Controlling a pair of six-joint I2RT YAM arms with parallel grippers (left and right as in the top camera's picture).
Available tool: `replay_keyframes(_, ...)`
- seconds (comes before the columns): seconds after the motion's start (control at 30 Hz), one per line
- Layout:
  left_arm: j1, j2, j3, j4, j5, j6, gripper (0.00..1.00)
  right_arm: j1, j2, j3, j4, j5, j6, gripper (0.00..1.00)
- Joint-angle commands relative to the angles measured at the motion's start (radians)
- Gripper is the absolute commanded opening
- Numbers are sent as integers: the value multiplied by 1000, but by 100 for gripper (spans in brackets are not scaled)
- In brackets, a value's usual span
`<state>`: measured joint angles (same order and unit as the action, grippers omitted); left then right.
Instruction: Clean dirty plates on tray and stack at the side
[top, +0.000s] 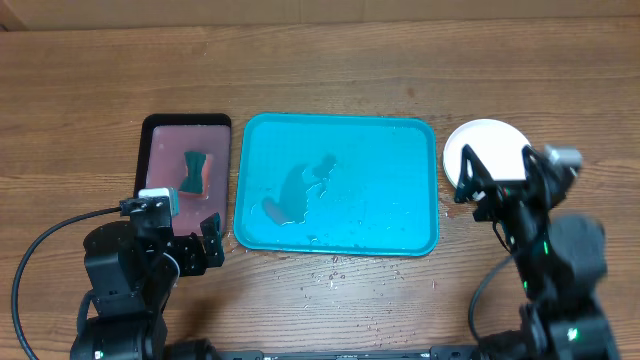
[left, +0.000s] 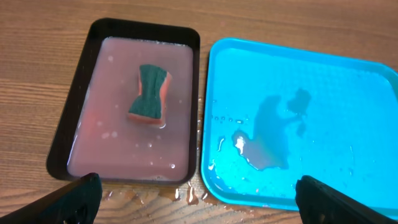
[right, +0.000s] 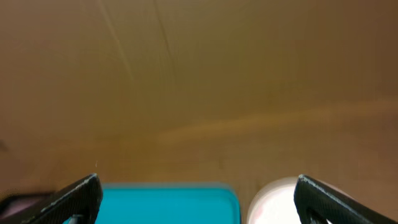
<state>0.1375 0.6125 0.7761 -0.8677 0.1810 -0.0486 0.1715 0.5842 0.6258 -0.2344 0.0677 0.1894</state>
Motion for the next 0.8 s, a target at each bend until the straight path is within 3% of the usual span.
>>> replay_keyframes(0.0, 0, -4, -6, 3, 11, 16, 100, -22, -157, -177, 143, 10, -7, 100)
replay_keyframes(0.23, 0, -4, -6, 3, 11, 16, 100, -44, -424, -496, 526, 10, -7, 100)
replay_keyframes(0.37, 0, -4, -6, 3, 11, 16, 100, -44, -486, -605, 635, 10, -7, 100)
replay_keyframes(0.6, 0, -4, -6, 3, 11, 16, 100, -76, -550, -618, 389, -3, -7, 100)
replay_keyframes(0.7, 0, -4, -6, 3, 11, 16, 100, -103, -576, -618, 172, -71, -7, 100)
replay_keyframes(0.77, 0, -4, -6, 3, 11, 16, 100, -109, -581, -618, 150, -85, -11, 100)
